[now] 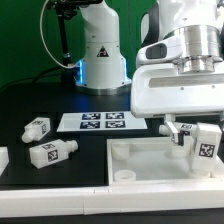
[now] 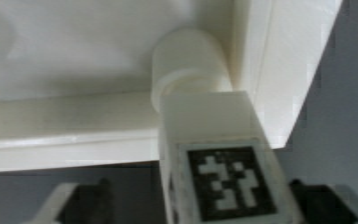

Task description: Assemble one leg

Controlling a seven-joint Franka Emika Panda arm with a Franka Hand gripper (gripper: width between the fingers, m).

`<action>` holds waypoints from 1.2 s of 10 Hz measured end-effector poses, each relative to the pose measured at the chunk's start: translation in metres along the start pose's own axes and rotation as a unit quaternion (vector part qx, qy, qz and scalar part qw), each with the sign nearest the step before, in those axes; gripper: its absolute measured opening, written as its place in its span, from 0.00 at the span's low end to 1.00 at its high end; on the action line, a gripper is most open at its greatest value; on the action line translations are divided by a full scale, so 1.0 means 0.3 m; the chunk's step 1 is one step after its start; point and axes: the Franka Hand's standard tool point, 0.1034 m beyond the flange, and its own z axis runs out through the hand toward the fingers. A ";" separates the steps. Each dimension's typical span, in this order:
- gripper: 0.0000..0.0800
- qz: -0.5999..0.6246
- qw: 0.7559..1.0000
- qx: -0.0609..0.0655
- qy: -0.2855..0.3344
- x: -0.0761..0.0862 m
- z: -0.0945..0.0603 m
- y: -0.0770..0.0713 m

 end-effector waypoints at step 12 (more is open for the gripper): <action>0.66 0.045 0.973 -0.037 -0.224 0.041 0.012 0.043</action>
Offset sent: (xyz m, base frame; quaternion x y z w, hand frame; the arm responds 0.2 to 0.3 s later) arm 0.0157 -0.0066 0.0115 -0.0389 -0.1850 0.0357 0.9813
